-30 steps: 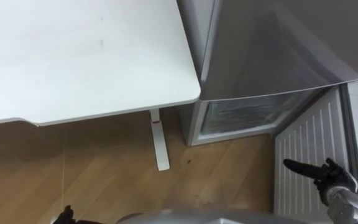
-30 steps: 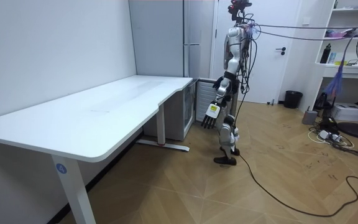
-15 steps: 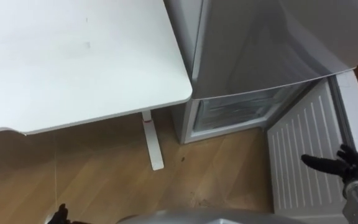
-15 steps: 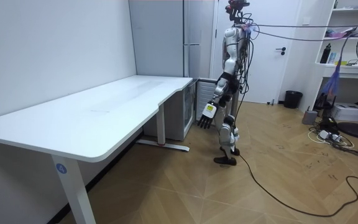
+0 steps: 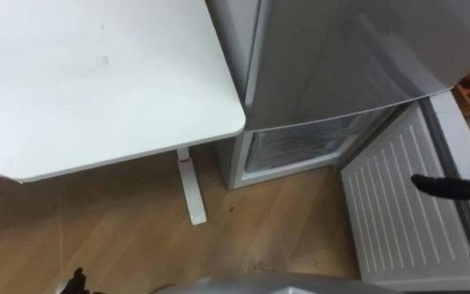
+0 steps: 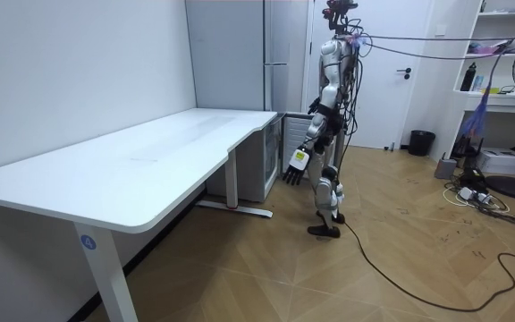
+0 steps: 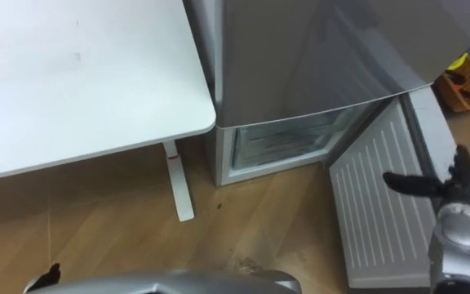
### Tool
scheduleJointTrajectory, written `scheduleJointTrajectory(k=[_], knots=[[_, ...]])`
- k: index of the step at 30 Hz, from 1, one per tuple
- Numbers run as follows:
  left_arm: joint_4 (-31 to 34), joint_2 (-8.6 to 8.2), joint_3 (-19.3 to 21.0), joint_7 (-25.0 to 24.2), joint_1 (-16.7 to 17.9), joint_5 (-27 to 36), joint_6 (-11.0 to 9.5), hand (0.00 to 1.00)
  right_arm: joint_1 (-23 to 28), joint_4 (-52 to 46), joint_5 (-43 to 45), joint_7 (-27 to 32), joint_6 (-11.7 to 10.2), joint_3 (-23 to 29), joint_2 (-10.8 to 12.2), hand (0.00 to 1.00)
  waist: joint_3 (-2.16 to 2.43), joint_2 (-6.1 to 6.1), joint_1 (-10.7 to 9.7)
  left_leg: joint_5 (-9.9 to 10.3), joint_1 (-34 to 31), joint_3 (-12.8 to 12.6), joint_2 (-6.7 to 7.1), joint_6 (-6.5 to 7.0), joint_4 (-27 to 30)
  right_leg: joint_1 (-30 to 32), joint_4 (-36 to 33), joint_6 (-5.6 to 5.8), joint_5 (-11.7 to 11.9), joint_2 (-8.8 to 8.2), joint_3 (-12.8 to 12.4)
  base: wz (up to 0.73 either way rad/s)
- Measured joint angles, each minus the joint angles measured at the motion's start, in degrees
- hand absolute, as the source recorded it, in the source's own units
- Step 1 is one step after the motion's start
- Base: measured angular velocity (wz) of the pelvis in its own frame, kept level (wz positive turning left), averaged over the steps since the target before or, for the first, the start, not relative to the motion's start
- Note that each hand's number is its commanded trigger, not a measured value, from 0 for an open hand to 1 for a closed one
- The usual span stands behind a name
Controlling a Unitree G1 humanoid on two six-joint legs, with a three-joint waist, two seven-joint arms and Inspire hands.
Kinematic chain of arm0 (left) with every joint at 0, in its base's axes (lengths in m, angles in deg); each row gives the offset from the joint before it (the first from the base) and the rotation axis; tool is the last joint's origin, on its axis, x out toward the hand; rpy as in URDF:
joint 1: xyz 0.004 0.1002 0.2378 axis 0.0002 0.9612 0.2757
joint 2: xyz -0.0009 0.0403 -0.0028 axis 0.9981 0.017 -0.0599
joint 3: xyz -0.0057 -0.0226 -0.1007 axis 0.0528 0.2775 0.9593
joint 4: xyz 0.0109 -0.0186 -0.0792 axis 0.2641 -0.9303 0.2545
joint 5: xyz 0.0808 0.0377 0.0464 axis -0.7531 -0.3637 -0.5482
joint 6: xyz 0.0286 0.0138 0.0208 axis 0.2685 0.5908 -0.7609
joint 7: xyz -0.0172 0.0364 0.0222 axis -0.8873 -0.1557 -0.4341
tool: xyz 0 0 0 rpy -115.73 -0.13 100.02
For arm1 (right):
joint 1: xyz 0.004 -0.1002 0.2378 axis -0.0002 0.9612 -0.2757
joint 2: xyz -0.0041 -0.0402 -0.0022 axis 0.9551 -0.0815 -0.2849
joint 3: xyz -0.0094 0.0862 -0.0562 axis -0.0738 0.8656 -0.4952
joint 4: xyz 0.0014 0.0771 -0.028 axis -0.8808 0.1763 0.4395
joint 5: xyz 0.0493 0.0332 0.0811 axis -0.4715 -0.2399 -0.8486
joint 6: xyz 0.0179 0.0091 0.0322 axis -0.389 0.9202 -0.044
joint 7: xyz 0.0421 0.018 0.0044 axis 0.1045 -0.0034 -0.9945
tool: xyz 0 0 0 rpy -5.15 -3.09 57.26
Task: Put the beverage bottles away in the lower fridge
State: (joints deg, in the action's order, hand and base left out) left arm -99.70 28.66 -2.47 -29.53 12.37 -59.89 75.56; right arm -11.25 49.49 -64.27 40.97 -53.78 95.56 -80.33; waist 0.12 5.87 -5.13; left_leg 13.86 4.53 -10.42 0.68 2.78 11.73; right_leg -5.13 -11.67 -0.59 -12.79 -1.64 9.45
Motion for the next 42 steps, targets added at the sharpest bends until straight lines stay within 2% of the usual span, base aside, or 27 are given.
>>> scheduleJointTrajectory(k=[2,5,6,9,14,18,19,20,21,23,25,28,31,34,35,39,42], knots=[[0.05,0.12,-0.01,-0.02,0.0,-1.51,-0.02,0.0,-0.06,-6.62,4.67,0.34,-0.45,0.43,-0.9,0.0,0.24,-0.53,0.01,0.0,-0.03,-0.15,-0.06,0.0,0.08,0.11,-0.02,0.0,0.14,0.04,-0.08,-0.04],[0.06,0.18,-0.06,0.02,-0.28,-1.41,-0.38,0.0,-0.1,-10.99,9.83,1.52,-2.09,0.37,-1.88,0.0,0.12,-0.64,0.23,0.0,0.02,-0.2,-0.12,0.0,-0.01,0.14,-0.03,-0.02,0.25,0.14,-0.21,-0.02],[0.1,0.18,-0.07,0.08,-0.29,-1.4,-0.92,0.0,-0.24,-12.02,10.98,2.75,-3.24,0.41,-2.05,0.0,0.15,-0.53,0.38,0.0,0.05,-0.2,-0.14,0.01,-0.03,0.11,-0.06,-0.02,0.26,0.16,-0.24,0.0],[0.68,0.17,-0.06,0.14,-0.4,-1.18,-1.81,0.0,-0.41,-14.1,11.46,5.79,-4.72,0.55,-2.06,0.0,-0.03,-0.4,0.66,0.01,-0.18,-0.35,-0.26,0.01,-0.15,0.33,-0.02,-0.03,0.42,0.44,-0.97,-0.01],[1.01,0.02,-0.06,0.11,-0.02,-1.13,-1.83,0.0,-0.38,-13.15,10.05,8.53,-5.12,0.9,-2.08,0.0,0.06,-0.47,0.71,0.01,-0.82,-0.36,-0.31,0.01,-0.03,0.37,0.1,0.04,0.66,0.58,-0.95,0.0],[0.96,-0.22,0.2,0.25,0.25,-1.07,-1.8,0.0,-0.39,-7.93,5.51,8.54,-5.23,2.01,-2.09,0.0,0.37,-1.13,0.61,0.0,-0.62,-0.34,-0.16,0.02,-0.28,0.09,0.76,0.17,0.74,0.64,-0.88,0.01],[0.92,-0.26,0.2,0.41,0.58,-1.08,-1.77,0.0,-0.93,-3.64,2.59,8.55,-5.29,3.28,-2.22,0.0,0.52,-1.16,0.49,-0.04,-0.01,-0.33,-0.07,0.08,-0.47,-0.62,1.38,0.23,0.79,0.57,-0.72,0.07],[0.9,-0.23,0.24,0.53,0.81,-1.08,-1.68,0.0,-1.05,-1.39,1.24,8.56,-5.06,3.97,-2.32,0.0,0.52,-1.16,0.51,-0.04,0.34,-0.33,-0.06,0.09,-0.57,-1.04,1.56,0.23,0.8,0.5,-0.65,0.1],[0.95,-0.23,0.48,0.69,1.59,-1.28,-1.5,0.0,-1.03,2.27,-1.2,8.68,-4.14,5.24,-2.47,0.0,0.29,-0.7,0.54,-0.05,1.18,-0.33,-0.01,0.08,-0.91,-1.67,2.02,0.25,0.78,0.29,-0.65,0.05],[0.95,-0.27,1.05,0.62,2.82,-1.51,-0.93,0.0,-1.05,6.5,-4.5,8.72,-3.03,6.28,-3.22,0.0,0.45,-0.78,0.04,-0.05,1.31,-0.26,-0.04,0.07,-1.16,-2.14,1.97,0.28,0.76,0.35,-0.62,0.0],[0.87,-0.21,2.89,0.6,3.48,-1.83,-0.25,0.0,-1.35,11.05,-8.5,8.7,-2.22,8.57,-4.88,0.0,0.32,-0.52,-0.9,-0.07,0.84,0.09,-0.01,0.05,-1.16,-1.85,1.93,0.28,0.76,0.42,-0.5,0.03],[0.52,-0.04,4.7,0.57,3.94,-2.06,-0.1,0.0,-2.71,17.71,-10.73,9.02,-1.89,11.16,-7.68,0.0,0.26,0.46,-1.08,-0.08,0.73,0.14,-0.02,0.02,-1.04,-1.81,1.93,0.26,0.75,0.73,-0.79,-0.02],[0.42,0.4,4.73,0.3,3.93,-2.06,0.32,0.0,-3.7,24.36,-14.18,10.28,-1.33,12.2,-10.57,0.0,0.32,1.71,-1.18,-0.08,0.52,0.36,-0.01,0.03,-1.04,-1.82,1.87,0.24,0.76,0.77,-0.79,0.03],[0.44,1.55,4.67,-0.17,3.86,-2.06,1.11,0.0,-4.9,30.03,-18.01,11.69,-0.18,13.28,-11.81,0.0,0.1,2.79,-1.08,-0.07,0.42,1.08,-0.01,0.04,-0.77,-1.83,1.65,0.13,0.83,0.86,-0.65,0.06],[0.45,1.98,4.67,-0.48,3.71,-2.12,1.37,0.0,-5.15,31.51,-19.17,12.06,0.11,13.98,-11.96,0.0,0.16,2.9,-1.23,-0.02,-0.03,1.57,-0.02,0.05,-0.25,-1.79,1.7,0.05,0.9,0.89,-0.41,0.07],[0.5,2.13,4.87,-0.96,3.82,-2.2,2.02,0.0,-4.87,33.98,-21.72,12.66,1.44,16.88,-12.5,0.0,0.34,2.3,-1.44,0.04,-0.46,2.38,0.04,0.13,0.06,-1.81,1.95,0.06,1.31,0.92,0.07,0.09],[0.5,1.97,4.82,-1.13,3.88,-2.11,3.17,0.0,-4.65,33.97,-24.04,13.04,2.06,17.27,-12.49,0.0,0.33,0.9,-2.02,0.13,-0.99,2.72,0.05,0.29,0.75,-1.77,1.99,0.12,1.44,0.88,0.19,0.06]])
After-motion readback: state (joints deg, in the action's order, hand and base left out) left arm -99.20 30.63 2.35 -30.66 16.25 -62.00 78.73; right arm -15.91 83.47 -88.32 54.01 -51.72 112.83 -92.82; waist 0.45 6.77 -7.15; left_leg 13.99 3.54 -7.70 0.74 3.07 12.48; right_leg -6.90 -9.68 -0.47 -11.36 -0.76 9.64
